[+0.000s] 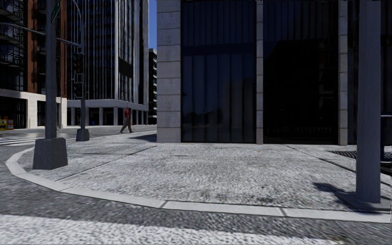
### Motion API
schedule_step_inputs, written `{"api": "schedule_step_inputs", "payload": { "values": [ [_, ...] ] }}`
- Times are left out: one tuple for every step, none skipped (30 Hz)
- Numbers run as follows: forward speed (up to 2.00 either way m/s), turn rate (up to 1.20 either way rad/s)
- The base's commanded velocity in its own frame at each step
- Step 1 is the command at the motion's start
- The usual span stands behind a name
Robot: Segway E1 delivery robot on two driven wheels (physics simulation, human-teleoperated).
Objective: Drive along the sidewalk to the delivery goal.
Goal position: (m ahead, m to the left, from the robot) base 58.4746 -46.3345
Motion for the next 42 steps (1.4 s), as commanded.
{"api": "schedule_step_inputs", "payload": {
  "values": [
    [2.0,0.36],
    [2.0,0.36],
    [2.0,0.36],
    [2.0,0.36],
    [2.0,0.36],
    [2.0,0.36],
    [2.0,0.36],
    [2.0,0.36],
    [2.0,0.36],
    [2.0,0.36],
    [2.0,0.36],
    [2.0,0.36],
    [2.0,0.36],
    [1.98,0.36],
    [1.98,0.36],
    [1.96,0.36],
    [1.89,0.36],
    [1.8,0.36],
    [1.73,0.36],
    [1.73,0.36],
    [1.67,0.36],
    [1.65,0.36],
    [1.63,0.36],
    [1.6,0.35],
    [1.6,0.35],
    [1.57,0.34],
    [1.55,0.34],
    [1.55,0.34],
    [1.55,0.34],
    [1.55,0.34],
    [1.55,0.34],
    [1.54,0.34],
    [1.54,0.34],
    [1.54,0.34],
    [1.54,0.34],
    [1.54,0.34],
    [1.54,0.34],
    [1.54,0.34],
    [1.54,0.34],
    [1.54,0.34],
    [1.54,0.34],
    [1.54,0.34]
  ]
}}
